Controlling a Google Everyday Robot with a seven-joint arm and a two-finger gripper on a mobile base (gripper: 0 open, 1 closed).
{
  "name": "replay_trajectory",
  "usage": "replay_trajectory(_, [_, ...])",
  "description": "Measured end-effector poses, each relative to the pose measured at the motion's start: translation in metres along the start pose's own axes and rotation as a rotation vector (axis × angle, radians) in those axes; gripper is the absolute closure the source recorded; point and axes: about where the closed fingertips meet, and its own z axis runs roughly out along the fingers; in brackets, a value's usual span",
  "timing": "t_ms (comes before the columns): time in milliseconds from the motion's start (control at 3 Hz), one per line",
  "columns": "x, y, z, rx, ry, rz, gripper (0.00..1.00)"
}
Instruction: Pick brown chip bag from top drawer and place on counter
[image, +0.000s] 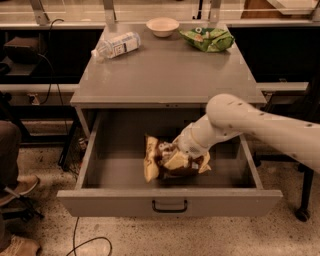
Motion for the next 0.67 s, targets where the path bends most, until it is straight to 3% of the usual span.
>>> replay_trajectory(333, [-0.003,0.006,-0.066,0.068,-0.116,0.003,0.96])
replay_trajectory(667, [-0.006,0.027,-0.151,0.180,-0.212,0.006,1.00])
